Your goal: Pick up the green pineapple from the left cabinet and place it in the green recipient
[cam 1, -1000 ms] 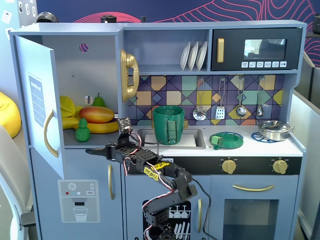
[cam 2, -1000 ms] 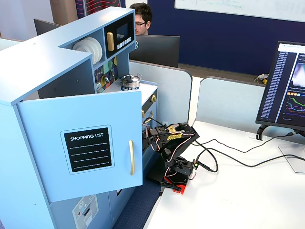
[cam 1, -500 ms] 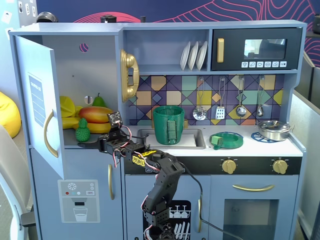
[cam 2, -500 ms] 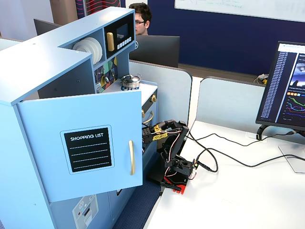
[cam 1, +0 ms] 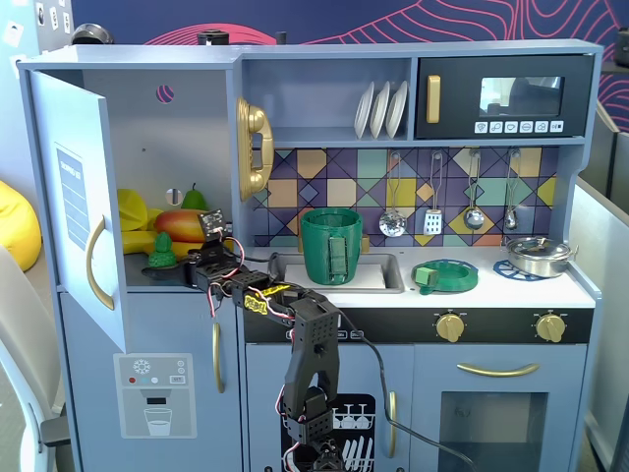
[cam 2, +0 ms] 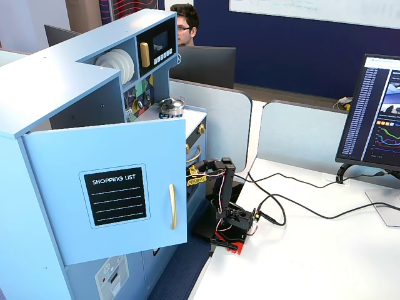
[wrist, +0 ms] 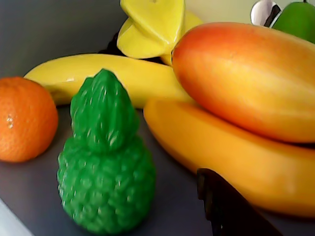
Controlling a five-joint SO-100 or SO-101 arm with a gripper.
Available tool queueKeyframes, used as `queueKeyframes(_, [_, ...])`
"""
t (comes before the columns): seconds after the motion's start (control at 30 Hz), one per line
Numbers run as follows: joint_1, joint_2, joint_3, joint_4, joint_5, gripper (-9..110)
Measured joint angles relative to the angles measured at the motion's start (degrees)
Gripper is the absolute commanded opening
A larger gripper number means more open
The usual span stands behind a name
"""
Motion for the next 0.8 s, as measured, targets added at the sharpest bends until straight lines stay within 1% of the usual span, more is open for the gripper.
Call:
queueKeyframes(0.5, [-1.93,-9.05,-9.49,0.0,-1.41,47])
queueKeyframes(0.6, [-2.2,-10.2,-10.37,0.0,-1.76,44])
queueKeyframes(0.7, [-2.29,-11.78,-11.51,0.0,-2.37,33])
queueKeyframes(0.8, [-2.29,-13.71,-13.1,0.35,-2.81,6])
